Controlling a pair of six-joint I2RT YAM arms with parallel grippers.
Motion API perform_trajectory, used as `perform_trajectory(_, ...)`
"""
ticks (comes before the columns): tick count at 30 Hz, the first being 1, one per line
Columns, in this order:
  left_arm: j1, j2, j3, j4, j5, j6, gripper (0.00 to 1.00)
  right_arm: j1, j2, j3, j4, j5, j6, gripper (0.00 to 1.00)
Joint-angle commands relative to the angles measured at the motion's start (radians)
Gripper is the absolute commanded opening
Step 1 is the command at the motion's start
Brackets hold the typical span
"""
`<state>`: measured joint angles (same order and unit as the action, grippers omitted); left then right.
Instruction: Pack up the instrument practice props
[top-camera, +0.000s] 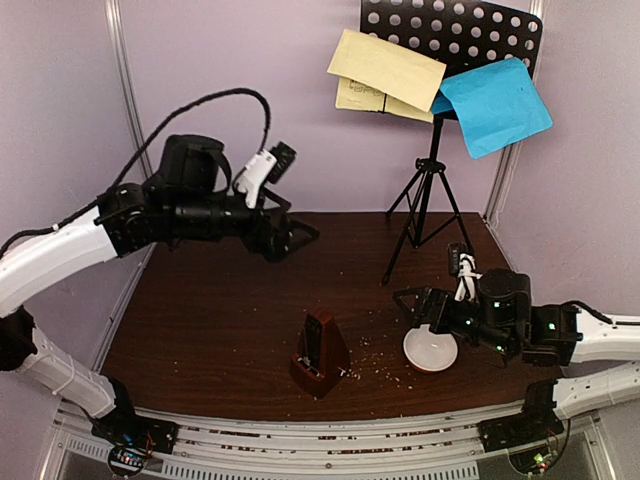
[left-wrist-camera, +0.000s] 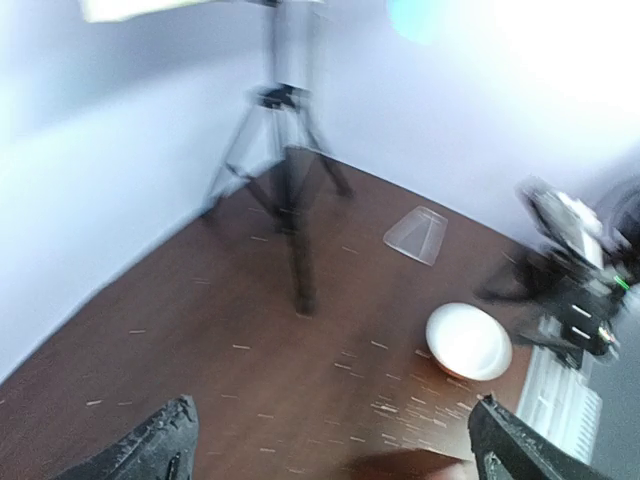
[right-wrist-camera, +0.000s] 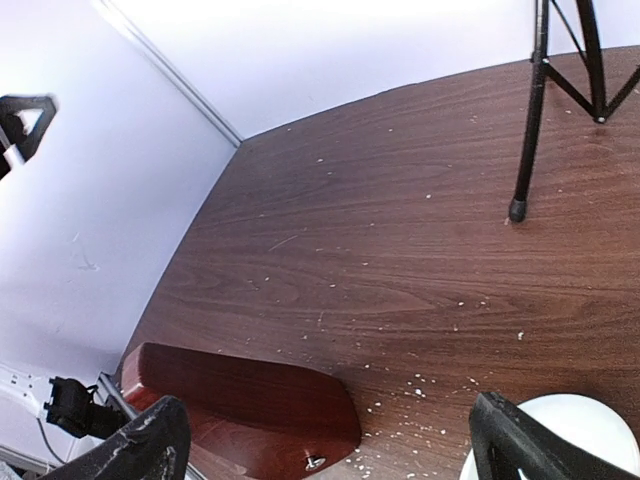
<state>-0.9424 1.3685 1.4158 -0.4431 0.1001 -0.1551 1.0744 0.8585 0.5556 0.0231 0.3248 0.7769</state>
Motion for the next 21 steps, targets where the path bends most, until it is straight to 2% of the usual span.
perform_trajectory(1, 0.26, -0.015, -0.047, 0.101, 0.22, -0.029, 0.98, -0.002, 0.02, 0.009, 0.11, -0.111, -0.066, 1.0)
perform_trajectory(3, 0.267, -0.017, -0.102, 0.172, 0.26, -0.004, 0.98, 0.008, 0.048, -0.003, 0.198, -0.157, -0.072, 1.0)
perform_trajectory(6, 0.266, 0.011, -0.168, 0.265, 0.391, 0.033, 0.98, 0.047, 0.104, -0.009, 0.33, -0.218, -0.121, 1.0)
perform_trajectory(13, 0.267, 0.096, -0.293, 0.387, 0.622, 0.015, 0.95, 0.199, 0.263, 0.059, 0.475, -0.144, -0.356, 1.0)
perform_trajectory(18, 0.267, 0.105, -0.313, 0.405, 0.67, -0.002, 0.94, 0.238, 0.378, 0.105, 0.528, -0.149, -0.457, 1.0)
perform_trajectory(21, 0.267, 0.108, -0.309, 0.399, 0.68, -0.005, 0.93, 0.241, 0.399, 0.082, 0.582, -0.1, -0.486, 1.0)
